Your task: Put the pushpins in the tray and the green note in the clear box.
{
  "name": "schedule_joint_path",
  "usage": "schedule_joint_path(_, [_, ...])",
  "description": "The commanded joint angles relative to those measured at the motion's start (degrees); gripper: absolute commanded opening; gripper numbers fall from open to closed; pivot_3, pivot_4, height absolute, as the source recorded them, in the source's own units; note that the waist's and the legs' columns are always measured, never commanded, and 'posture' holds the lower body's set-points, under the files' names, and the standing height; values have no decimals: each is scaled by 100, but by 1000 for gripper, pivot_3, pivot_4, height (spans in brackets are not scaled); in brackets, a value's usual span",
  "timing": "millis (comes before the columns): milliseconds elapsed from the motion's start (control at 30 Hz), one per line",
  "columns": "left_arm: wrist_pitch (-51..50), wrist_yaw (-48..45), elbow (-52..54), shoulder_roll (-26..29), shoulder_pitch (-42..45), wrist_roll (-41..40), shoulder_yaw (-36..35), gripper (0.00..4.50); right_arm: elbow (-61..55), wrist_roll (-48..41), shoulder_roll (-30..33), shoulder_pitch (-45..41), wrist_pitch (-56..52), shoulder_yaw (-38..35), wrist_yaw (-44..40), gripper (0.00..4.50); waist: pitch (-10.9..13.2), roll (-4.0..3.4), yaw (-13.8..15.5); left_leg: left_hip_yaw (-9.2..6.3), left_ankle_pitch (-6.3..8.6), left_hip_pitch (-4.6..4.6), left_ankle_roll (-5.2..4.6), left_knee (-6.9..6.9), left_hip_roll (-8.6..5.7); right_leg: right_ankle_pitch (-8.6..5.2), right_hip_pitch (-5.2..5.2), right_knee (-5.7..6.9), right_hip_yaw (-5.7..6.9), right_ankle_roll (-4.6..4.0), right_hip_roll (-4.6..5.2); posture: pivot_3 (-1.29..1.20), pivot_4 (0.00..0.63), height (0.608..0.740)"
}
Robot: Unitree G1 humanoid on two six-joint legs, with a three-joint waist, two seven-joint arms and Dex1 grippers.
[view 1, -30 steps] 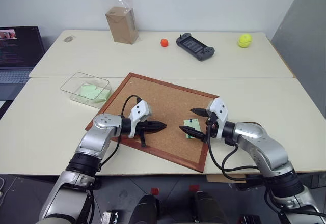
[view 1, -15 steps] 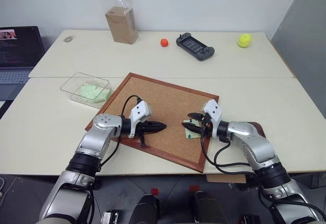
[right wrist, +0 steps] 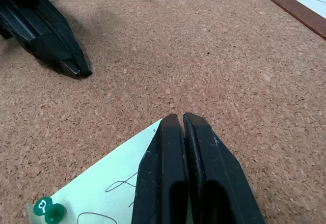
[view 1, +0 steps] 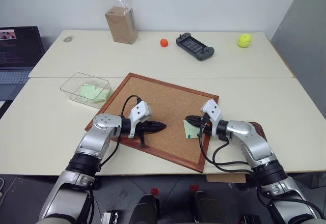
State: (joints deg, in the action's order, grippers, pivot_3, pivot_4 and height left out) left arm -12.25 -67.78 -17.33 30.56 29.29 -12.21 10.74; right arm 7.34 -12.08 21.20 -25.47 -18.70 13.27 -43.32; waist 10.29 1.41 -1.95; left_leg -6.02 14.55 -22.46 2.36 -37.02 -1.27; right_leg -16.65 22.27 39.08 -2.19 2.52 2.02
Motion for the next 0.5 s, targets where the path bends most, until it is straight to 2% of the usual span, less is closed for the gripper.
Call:
schedule_joint_path(33, [33,56,74,-6,31,20,-65,0,-466,-364,-101,51,-69,-260,-166,48,0,0,1,0,0,0,0,0,0,0,0,0,0,0,0,0,150,740])
schedule_joint_path(167, [44,44,36,-25,35,33,-38,0,-940,-733,-161,182,-323,-412,-275,48,0,0,5,-4,0,-2,0,1,2,0,1,0,2,0,1,0,150,740])
schedule_joint_path(500, [88,122,-209,-107,138,194,51,0,-1201,-831,10,274,-587,-580,-236,48,0,-1,4,-3,0,1,0,-1,0,0,-2,1,1,0,1,0,150,740])
